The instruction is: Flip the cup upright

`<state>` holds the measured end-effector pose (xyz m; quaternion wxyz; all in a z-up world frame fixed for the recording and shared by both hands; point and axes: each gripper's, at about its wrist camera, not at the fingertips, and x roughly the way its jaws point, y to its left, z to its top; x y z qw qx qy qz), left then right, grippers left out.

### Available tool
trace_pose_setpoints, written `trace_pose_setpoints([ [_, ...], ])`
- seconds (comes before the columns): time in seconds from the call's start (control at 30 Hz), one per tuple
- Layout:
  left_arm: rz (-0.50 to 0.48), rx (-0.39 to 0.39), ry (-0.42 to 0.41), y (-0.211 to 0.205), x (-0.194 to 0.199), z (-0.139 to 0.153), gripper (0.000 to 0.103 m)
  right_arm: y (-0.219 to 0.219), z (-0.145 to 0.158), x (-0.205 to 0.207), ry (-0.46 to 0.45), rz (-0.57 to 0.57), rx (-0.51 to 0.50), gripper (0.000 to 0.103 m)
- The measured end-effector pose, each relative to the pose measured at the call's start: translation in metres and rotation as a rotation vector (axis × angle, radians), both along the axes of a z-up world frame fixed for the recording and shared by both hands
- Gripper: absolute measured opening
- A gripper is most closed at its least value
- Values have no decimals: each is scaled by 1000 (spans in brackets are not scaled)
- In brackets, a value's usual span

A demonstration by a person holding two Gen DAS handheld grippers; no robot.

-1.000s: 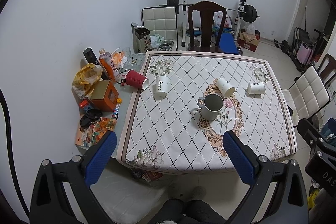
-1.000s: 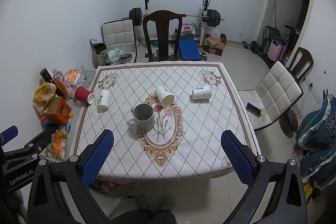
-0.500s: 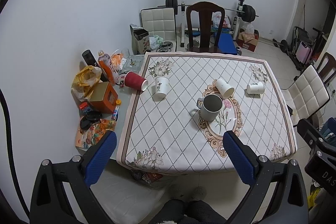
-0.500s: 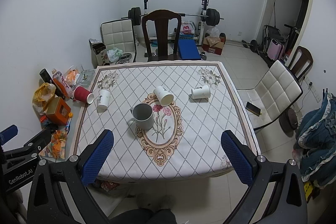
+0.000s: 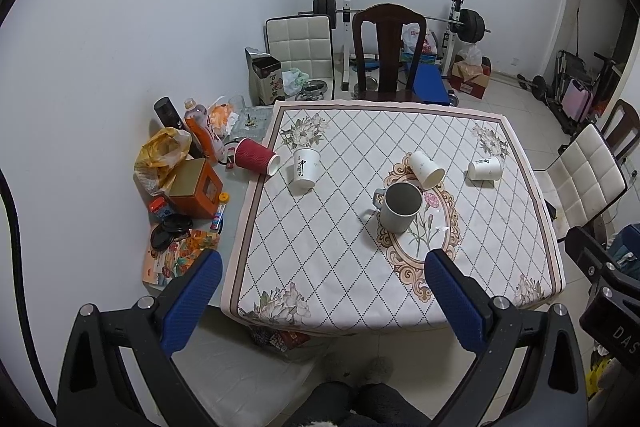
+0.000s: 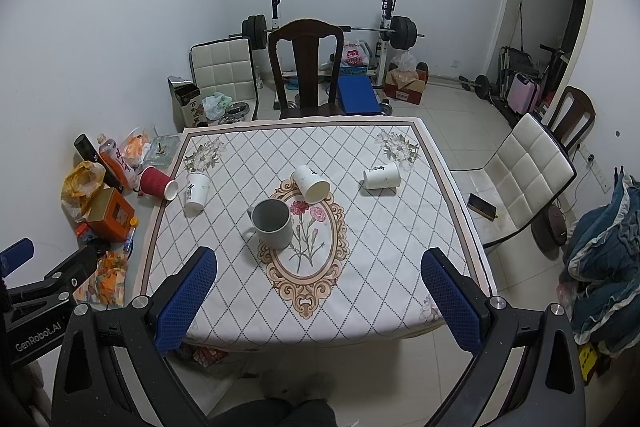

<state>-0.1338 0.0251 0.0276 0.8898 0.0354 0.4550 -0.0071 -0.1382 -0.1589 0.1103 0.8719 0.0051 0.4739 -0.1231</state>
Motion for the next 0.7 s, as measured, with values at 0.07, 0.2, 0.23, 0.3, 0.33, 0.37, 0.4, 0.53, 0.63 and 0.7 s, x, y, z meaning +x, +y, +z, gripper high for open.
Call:
trace_pose_setpoints([
  [0.07,0,3,-2,1,0,0,103,0,0,0,0,1,1,103],
  [0.2,-4,-1,-4,-1,2,0,103,0,0,0,0,1,0,103],
  [0.23,-5,-1,-4,-1,3,1,103,0,0,0,0,1,-1,103],
  [0.3,-9,-2,-4,-1,4,1,103,-1,0,-1,0,1,0,103],
  [0.33,-10,-2,-4,-2,4,1,103,-1,0,0,-1,0,0,103],
  [0.37,-10,-3,-3,-2,4,2,103,-1,0,0,-1,0,0,103],
  [0.4,-11,-3,-4,-2,4,2,103,-1,0,0,0,-1,2,103],
  [0.53,-13,-4,-3,-2,5,2,103,-1,-1,-1,1,0,0,103],
  [0.63,-13,-6,-2,-2,6,3,103,0,0,0,-1,-2,0,103],
  [0.7,-15,-5,-2,-2,6,2,103,0,0,0,-1,-2,1,103],
])
